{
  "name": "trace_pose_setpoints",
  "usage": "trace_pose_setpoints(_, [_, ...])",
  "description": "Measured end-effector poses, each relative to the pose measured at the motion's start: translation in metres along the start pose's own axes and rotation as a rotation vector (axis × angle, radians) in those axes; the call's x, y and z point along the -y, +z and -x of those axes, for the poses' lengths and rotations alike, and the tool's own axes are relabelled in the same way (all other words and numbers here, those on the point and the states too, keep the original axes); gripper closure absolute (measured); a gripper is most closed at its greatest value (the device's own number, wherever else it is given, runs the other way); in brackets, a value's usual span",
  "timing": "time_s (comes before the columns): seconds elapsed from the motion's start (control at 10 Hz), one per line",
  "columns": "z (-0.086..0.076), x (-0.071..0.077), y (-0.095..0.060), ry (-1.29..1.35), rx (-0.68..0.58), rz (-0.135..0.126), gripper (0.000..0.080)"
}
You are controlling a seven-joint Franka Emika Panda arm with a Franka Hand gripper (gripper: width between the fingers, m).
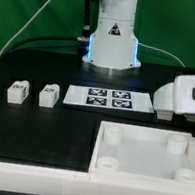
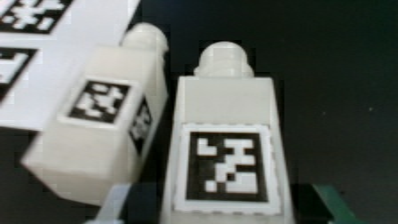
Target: Assemble one leg
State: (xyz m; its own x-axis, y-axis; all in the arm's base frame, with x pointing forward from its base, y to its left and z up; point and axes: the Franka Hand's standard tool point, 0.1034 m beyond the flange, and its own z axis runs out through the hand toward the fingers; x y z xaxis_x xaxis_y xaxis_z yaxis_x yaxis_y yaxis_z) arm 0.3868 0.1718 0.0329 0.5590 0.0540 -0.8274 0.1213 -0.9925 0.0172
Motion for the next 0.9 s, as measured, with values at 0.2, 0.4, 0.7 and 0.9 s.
trace_pose_setpoints(0.2, [0.027, -0.01, -0.023, 0.013, -0.002, 0.002, 0.0506])
trace_pose_setpoints(0.4, [0.041, -0.021, -0.041, -0.02, -0.017, -0.005, 0.0506])
trace_pose_setpoints(0.7, [0.038, -0.021, -0.046, -0.031, -0.066, -0.012, 0.0506])
trace_pose_setpoints(0.9, [0.026, -0.019, -0.056, -0.026, -0.269, -0.03, 0.0506])
